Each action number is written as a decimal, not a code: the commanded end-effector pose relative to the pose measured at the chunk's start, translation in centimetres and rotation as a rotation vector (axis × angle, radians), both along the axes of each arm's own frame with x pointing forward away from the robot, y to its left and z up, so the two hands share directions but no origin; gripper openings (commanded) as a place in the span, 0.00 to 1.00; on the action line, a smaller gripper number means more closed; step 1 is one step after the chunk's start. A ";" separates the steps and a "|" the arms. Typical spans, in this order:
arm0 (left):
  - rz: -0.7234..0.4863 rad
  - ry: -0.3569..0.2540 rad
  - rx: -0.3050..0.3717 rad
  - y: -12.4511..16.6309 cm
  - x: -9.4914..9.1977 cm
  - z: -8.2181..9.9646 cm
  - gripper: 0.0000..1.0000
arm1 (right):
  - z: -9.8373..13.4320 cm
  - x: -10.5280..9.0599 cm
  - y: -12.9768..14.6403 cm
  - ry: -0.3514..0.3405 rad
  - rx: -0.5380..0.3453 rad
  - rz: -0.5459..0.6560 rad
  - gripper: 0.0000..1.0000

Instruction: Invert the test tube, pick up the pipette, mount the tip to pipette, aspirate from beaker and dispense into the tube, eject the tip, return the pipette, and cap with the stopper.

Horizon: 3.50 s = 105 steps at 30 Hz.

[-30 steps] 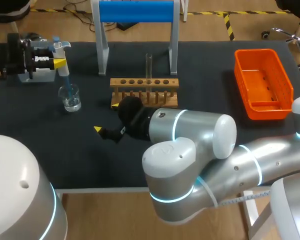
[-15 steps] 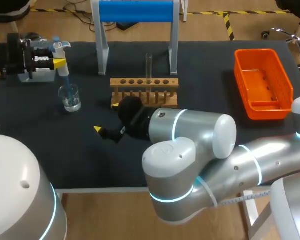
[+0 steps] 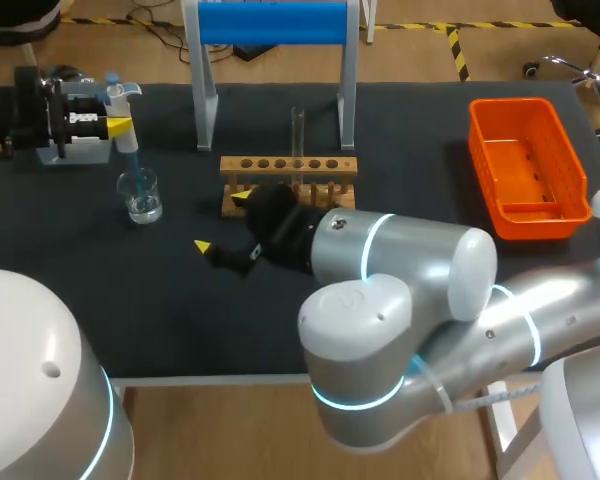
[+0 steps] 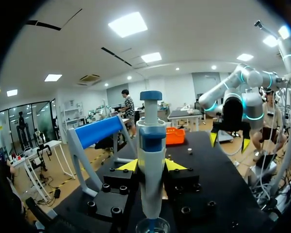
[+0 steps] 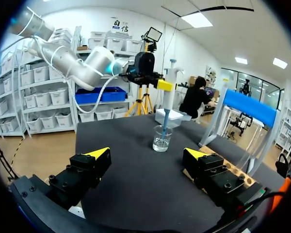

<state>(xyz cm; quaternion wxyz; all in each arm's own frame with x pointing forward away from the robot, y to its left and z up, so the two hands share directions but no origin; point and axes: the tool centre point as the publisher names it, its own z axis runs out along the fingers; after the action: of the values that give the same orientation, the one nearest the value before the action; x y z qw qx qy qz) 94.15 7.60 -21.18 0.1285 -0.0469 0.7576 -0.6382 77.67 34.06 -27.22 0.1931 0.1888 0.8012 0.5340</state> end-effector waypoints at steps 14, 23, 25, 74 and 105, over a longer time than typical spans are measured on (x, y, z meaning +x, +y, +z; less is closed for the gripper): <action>0.003 -0.002 0.000 -0.1 0.0 0.0 0.00 | 8.5 1.2 -3.8 -0.001 -0.037 0.195 1.00; 0.003 -0.002 0.000 -0.1 0.0 0.0 0.00 | 12.1 1.6 -4.0 0.096 -0.029 0.327 1.00; 0.003 -0.002 0.000 -0.1 0.0 0.0 0.00 | 12.8 1.7 -4.0 0.102 -0.032 0.352 1.00; 0.003 -0.002 0.000 -0.1 0.0 0.0 0.00 | 19.4 8.6 -0.8 0.111 -0.025 0.568 1.00; 0.003 -0.002 0.000 -0.1 0.0 0.0 0.00 | 19.5 12.9 6.9 0.064 -0.198 0.703 1.00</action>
<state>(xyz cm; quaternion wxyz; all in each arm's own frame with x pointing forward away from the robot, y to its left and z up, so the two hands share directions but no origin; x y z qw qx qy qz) 94.17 7.58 -21.20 0.1286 -0.0470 0.7576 -0.6383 90.69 40.61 -7.22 -0.0210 -0.1067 0.8696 0.4817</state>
